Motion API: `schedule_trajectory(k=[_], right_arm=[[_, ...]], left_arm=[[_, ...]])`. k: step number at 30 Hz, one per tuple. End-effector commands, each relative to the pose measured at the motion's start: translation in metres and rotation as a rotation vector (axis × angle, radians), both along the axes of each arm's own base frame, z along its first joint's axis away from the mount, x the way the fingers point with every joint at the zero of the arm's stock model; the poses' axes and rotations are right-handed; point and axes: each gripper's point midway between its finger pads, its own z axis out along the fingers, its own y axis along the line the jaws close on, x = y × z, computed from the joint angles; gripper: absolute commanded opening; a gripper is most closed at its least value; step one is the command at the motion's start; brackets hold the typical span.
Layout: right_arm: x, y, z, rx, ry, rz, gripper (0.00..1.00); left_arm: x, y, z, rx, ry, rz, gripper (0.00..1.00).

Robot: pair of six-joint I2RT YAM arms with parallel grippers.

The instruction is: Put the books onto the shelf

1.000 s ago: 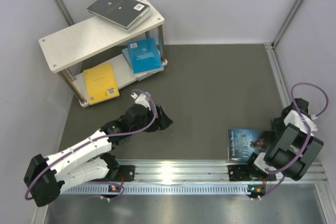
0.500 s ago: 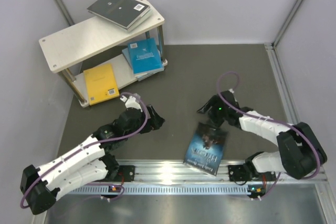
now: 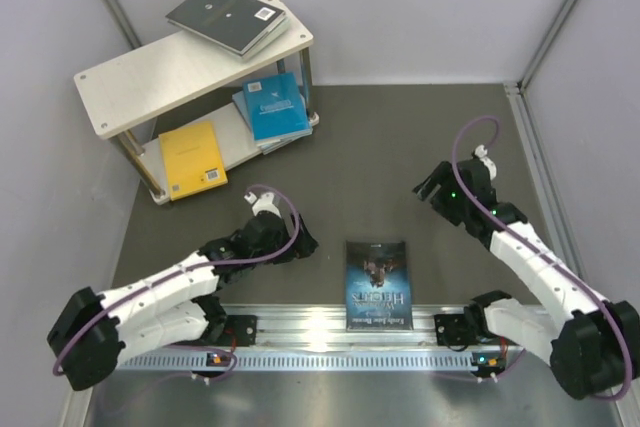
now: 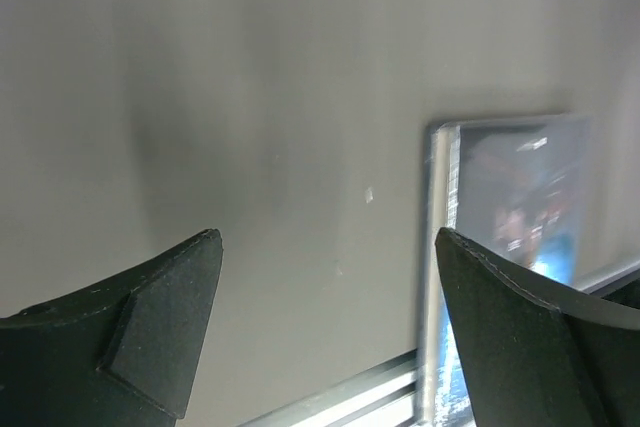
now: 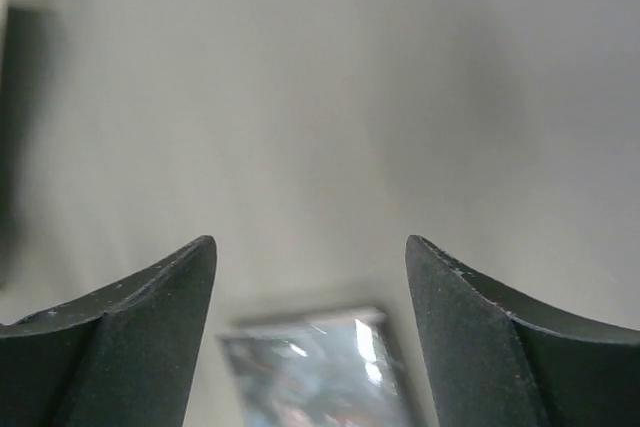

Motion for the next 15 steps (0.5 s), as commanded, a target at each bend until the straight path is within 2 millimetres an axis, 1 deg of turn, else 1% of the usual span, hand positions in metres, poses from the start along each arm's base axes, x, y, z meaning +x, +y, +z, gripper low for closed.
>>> schedule_trajectory(k=[1, 2, 3, 4, 5, 6, 7, 8, 10, 11, 13, 14, 15], right_arm=[[-0.050, -0.007, -0.050, -0.067, 0.157, 0.112, 0.78], [-0.060, 0.001, -0.056, -0.026, 0.181, 0.153, 0.78], [-0.073, 0.002, -0.073, -0.010, 0.223, 0.170, 0.79], [-0.080, 0.005, -0.078, 0.007, 0.236, 0.191, 0.80], [-0.090, 0.012, -0.082, 0.045, 0.258, 0.224, 0.80], [-0.104, 0.013, -0.095, 0.063, 0.297, 0.245, 0.80], [-0.109, 0.017, -0.096, 0.090, 0.301, 0.265, 0.81], [-0.117, 0.023, -0.096, 0.121, 0.308, 0.293, 0.82], [-0.134, 0.023, -0.103, 0.135, 0.350, 0.319, 0.83], [-0.139, 0.026, -0.101, 0.149, 0.344, 0.343, 0.84], [-0.152, 0.028, -0.104, 0.172, 0.370, 0.366, 0.86], [-0.158, 0.034, -0.101, 0.207, 0.366, 0.402, 0.87], [-0.168, 0.037, -0.107, 0.242, 0.397, 0.407, 0.88]], left_arm=[[-0.002, -0.030, -0.003, -0.120, 0.007, -0.086, 0.92], [-0.005, -0.034, -0.011, -0.124, 0.030, -0.097, 0.92], [-0.011, -0.042, -0.011, -0.161, 0.048, -0.134, 0.92], [-0.015, -0.044, -0.018, -0.176, 0.060, -0.143, 0.92], [-0.015, -0.051, -0.016, -0.212, 0.056, -0.149, 0.92], [-0.019, -0.056, -0.017, -0.234, 0.066, -0.169, 0.92], [-0.023, -0.056, -0.022, -0.238, 0.078, -0.178, 0.92], [-0.022, -0.061, -0.023, -0.254, 0.075, -0.189, 0.92], [-0.027, -0.065, -0.029, -0.258, 0.091, -0.215, 0.92], [-0.030, -0.066, -0.038, -0.244, 0.110, -0.226, 0.92], [-0.033, -0.076, -0.038, -0.265, 0.118, -0.264, 0.92], [-0.038, -0.078, -0.050, -0.247, 0.152, -0.280, 0.92], [-0.039, -0.083, -0.051, -0.254, 0.159, -0.296, 0.91]])
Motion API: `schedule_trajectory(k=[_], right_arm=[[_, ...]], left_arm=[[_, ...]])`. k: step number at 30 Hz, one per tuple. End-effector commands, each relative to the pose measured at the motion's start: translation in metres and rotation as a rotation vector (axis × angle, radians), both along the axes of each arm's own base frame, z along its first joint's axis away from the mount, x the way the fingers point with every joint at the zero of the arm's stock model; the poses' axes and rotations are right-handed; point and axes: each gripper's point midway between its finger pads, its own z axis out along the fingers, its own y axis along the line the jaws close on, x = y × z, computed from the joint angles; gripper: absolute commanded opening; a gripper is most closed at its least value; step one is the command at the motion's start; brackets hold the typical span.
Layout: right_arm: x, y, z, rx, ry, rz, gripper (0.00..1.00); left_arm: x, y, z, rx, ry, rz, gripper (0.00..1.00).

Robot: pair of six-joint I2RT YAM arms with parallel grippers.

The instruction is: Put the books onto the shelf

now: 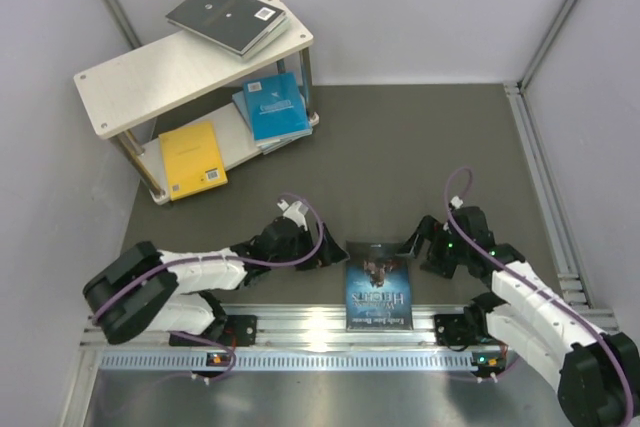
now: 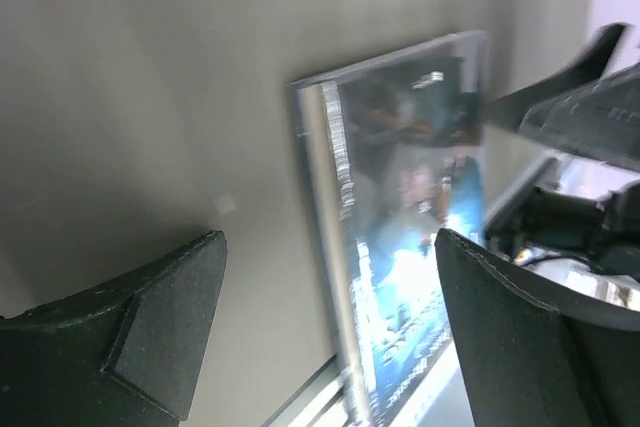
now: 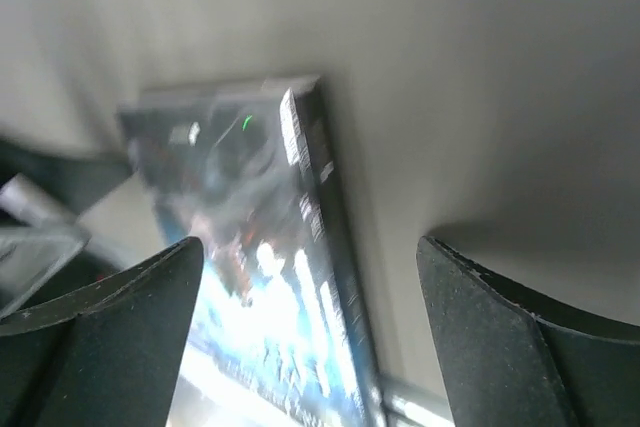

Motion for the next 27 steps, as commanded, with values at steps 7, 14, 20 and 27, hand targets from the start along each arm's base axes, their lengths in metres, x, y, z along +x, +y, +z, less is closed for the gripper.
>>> schedule_trajectory(k=[7, 14, 20, 27], right_arm=[[-0.075, 0.087, 0.020, 0.576, -0.050, 0.317, 0.87], [-0.062, 0.107, 0.058, 0.627, -0.224, 0.378, 0.77], [-0.028, 0.100, 0.075, 0.462, -0.353, 0.298, 0.22], [0.001, 0.095, 0.114, 0.328, -0.474, 0.301, 0.00]], left_arm=[[-0.033, -0.039, -0.051, -0.044, 0.141, -0.129, 0.89], [-0.044, -0.046, -0.065, -0.133, 0.229, -0.134, 0.84], [-0.038, -0.027, -0.058, -0.051, 0.174, -0.083, 0.84], [0.000, 0.006, -0.011, 0.022, -0.015, 0.022, 0.92]])
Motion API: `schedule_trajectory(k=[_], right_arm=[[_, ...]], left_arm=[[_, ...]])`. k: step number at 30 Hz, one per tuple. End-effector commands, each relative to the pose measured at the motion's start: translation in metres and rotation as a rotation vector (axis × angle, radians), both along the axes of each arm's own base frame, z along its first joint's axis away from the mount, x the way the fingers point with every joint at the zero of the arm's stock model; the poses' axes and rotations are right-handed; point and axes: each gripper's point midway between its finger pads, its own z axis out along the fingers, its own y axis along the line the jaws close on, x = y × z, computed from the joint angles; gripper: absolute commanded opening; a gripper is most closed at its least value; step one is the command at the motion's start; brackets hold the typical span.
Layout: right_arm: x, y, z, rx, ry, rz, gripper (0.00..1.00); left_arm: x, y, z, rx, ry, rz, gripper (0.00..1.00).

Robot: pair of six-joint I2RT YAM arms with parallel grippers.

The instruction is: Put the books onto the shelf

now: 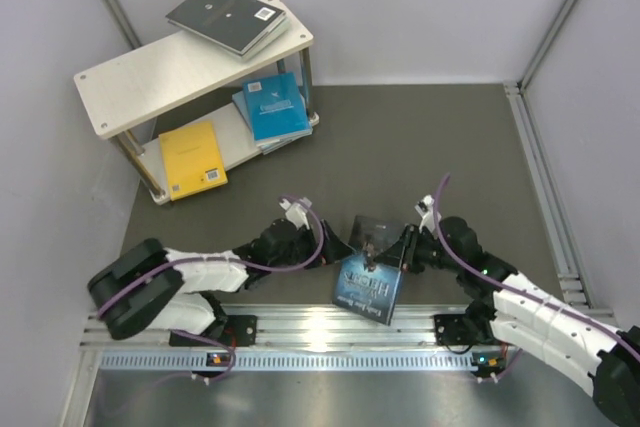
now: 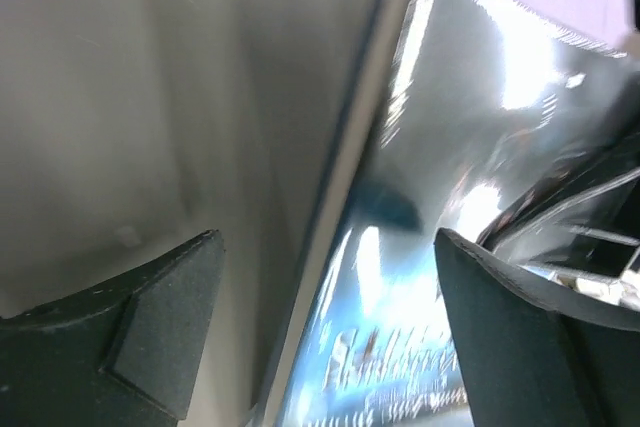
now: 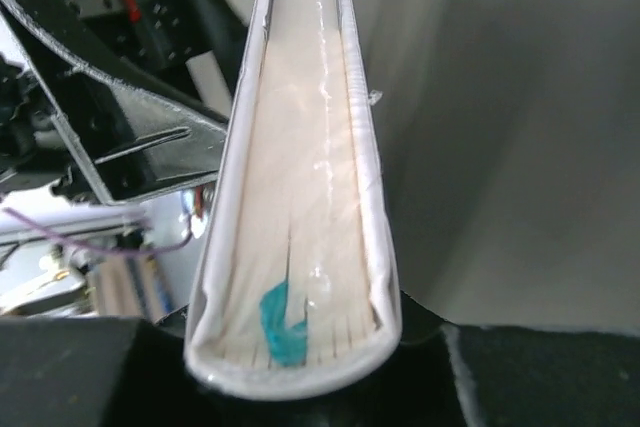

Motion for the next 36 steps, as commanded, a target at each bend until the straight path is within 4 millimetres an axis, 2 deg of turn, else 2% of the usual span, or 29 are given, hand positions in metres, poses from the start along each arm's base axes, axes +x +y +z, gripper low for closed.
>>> schedule_trajectory(k=[1, 3, 4, 5, 6, 7, 9, 10, 12, 13, 16, 17, 18, 19, 20, 22, 23, 24, 25, 27, 28, 29, 30, 31, 33, 34, 35, 36], right_arm=[[0.040, 0.008, 0.061, 0.028, -0.233, -0.031, 0.00], [0.043, 0.022, 0.092, 0.138, -0.279, 0.018, 0.00], [0.046, 0.027, 0.095, 0.161, -0.269, 0.033, 0.00], [0.041, 0.035, 0.111, 0.222, -0.264, 0.081, 0.00], [0.043, 0.042, 0.136, 0.301, -0.334, 0.107, 0.00], [0.044, 0.049, 0.139, 0.326, -0.325, 0.134, 0.00], [0.037, 0.059, 0.172, 0.437, -0.367, 0.223, 0.00], [0.040, 0.066, 0.170, 0.446, -0.341, 0.247, 0.00], [0.031, 0.071, 0.195, 0.539, -0.371, 0.336, 0.00], [0.033, 0.076, 0.192, 0.554, -0.343, 0.357, 0.00], [0.014, 0.074, 0.230, 0.752, -0.381, 0.484, 0.00], [0.019, 0.078, 0.222, 0.752, -0.284, 0.478, 0.00], [0.016, 0.076, 0.232, 0.798, -0.342, 0.507, 0.00], [0.020, 0.084, 0.222, 0.781, -0.300, 0.523, 0.00], [0.022, 0.089, 0.221, 0.773, -0.320, 0.544, 0.00], [0.030, 0.098, 0.209, 0.755, -0.294, 0.542, 0.00], [0.034, 0.102, 0.211, 0.755, -0.309, 0.550, 0.00], [0.039, 0.106, 0.206, 0.749, -0.295, 0.546, 0.00], [0.041, 0.108, 0.206, 0.749, -0.298, 0.546, 0.00], [0.049, 0.112, 0.211, 0.753, -0.316, 0.547, 0.00], [0.051, 0.114, 0.212, 0.754, -0.320, 0.548, 0.00], [0.055, 0.116, 0.218, 0.759, -0.334, 0.550, 0.07], [0.059, 0.117, 0.219, 0.757, -0.328, 0.545, 0.21], [0.069, 0.116, 0.216, 0.749, -0.318, 0.522, 0.59], [0.088, 0.113, 0.208, 0.732, -0.287, 0.460, 0.89], [0.095, 0.111, 0.202, 0.720, -0.267, 0.435, 0.94], [0.100, 0.108, 0.198, 0.716, -0.261, 0.416, 1.00], [0.107, 0.104, 0.190, 0.709, -0.248, 0.392, 1.00]], left_arm=[[0.017, 0.049, -0.007, 0.153, -0.055, 0.089, 0.93], [0.019, 0.059, 0.003, 0.117, -0.080, 0.093, 0.93], [0.028, 0.066, 0.022, 0.072, -0.132, 0.120, 0.92], [0.029, 0.069, 0.030, 0.046, -0.153, 0.126, 0.92], [0.025, 0.071, 0.034, 0.019, -0.167, 0.114, 0.92], [0.027, 0.074, 0.056, -0.036, -0.233, 0.120, 0.93], [0.024, 0.078, 0.068, -0.070, -0.286, 0.120, 0.93], [0.023, 0.081, 0.083, -0.097, -0.347, 0.124, 0.96], [0.023, 0.088, 0.085, -0.087, -0.381, 0.141, 0.99], [0.023, 0.091, 0.093, -0.101, -0.422, 0.143, 0.99], [0.018, 0.091, 0.099, -0.130, -0.453, 0.124, 0.99], [0.016, 0.090, 0.099, -0.137, -0.447, 0.110, 0.99], [0.014, 0.088, 0.106, -0.177, -0.460, 0.103, 0.97], [0.009, 0.085, 0.109, -0.203, -0.460, 0.073, 0.96], [0.006, 0.083, 0.115, -0.235, -0.473, 0.060, 0.93], [0.002, 0.080, 0.131, -0.302, -0.503, 0.042, 0.72], [-0.003, 0.078, 0.138, -0.326, -0.514, 0.017, 0.62], [-0.005, 0.077, 0.143, -0.338, -0.523, 0.002, 0.33], [-0.005, 0.076, 0.145, -0.336, -0.522, -0.007, 0.20], [-0.003, 0.074, 0.152, -0.313, -0.530, -0.015, 0.00], [-0.002, 0.074, 0.146, -0.282, -0.506, -0.015, 0.00], [0.003, 0.075, 0.151, -0.266, -0.510, 0.003, 0.00], [0.007, 0.077, 0.149, -0.237, -0.512, 0.019, 0.00], [0.010, 0.079, 0.149, -0.217, -0.510, 0.037, 0.00], [0.019, 0.087, 0.149, -0.176, -0.502, 0.102, 0.00], [0.021, 0.089, 0.147, -0.156, -0.491, 0.121, 0.00], [0.025, 0.091, 0.155, -0.158, -0.504, 0.143, 0.00], [0.030, 0.096, 0.161, -0.153, -0.518, 0.186, 0.00]])
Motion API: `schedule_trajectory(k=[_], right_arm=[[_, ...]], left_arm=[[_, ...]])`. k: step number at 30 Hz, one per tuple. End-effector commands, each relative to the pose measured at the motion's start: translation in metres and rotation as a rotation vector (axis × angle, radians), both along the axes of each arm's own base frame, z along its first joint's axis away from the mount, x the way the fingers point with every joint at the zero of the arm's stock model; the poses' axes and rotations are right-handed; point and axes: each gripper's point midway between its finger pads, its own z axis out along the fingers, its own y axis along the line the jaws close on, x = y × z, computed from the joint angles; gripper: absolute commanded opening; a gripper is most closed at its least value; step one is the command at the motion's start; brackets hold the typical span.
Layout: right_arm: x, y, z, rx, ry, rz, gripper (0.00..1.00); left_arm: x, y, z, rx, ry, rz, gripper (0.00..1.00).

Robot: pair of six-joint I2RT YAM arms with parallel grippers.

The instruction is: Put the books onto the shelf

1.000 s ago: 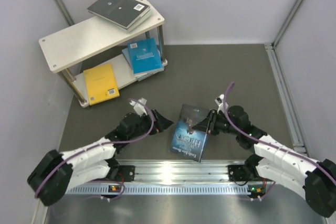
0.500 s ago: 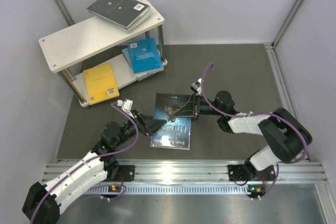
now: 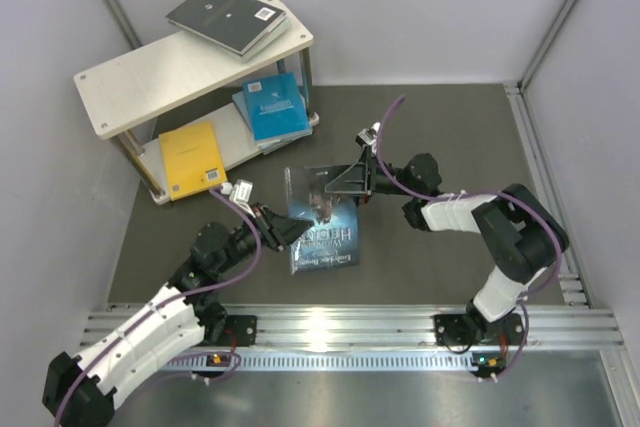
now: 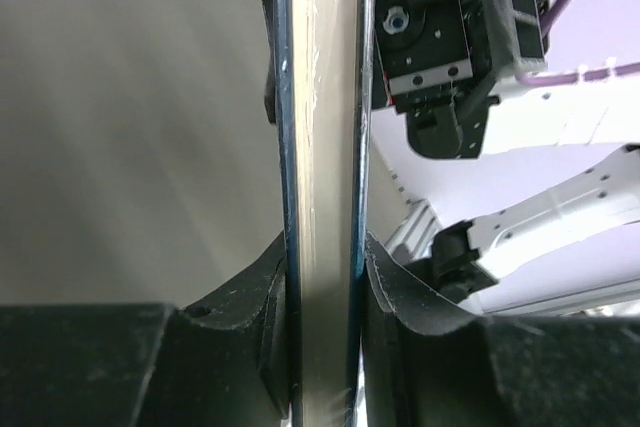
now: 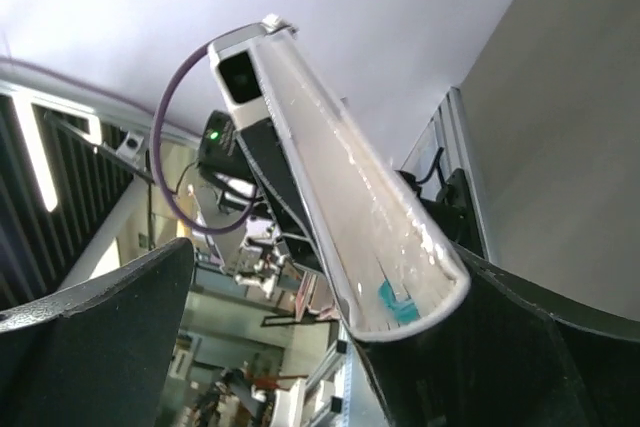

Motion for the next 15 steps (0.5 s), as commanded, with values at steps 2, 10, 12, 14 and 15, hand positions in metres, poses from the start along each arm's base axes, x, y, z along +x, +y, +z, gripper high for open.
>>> schedule_trajectory(k=[2, 10, 12, 14, 15], right_arm=[[0.017, -0.017, 0.015, 0.094, -0.071, -0.084, 1.00], [-0.002, -0.027, -0.035, 0.024, 0.020, -0.159, 1.00], [-0.013, -0.018, -0.046, 0.006, 0.041, -0.142, 1.00], [-0.020, -0.010, -0.055, -0.006, 0.058, -0.129, 1.00], [-0.029, -0.003, -0.057, -0.008, 0.064, -0.106, 1.00]], left_arm=[[0.012, 0.013, 0.019, 0.050, -0.046, 0.102, 0.00], [0.031, 0.040, 0.076, -0.053, -0.132, 0.297, 0.00], [0.034, 0.043, 0.083, -0.072, -0.137, 0.321, 0.00], [0.037, 0.046, 0.091, -0.092, -0.139, 0.345, 0.00], [0.037, 0.047, 0.095, -0.105, -0.145, 0.348, 0.00]])
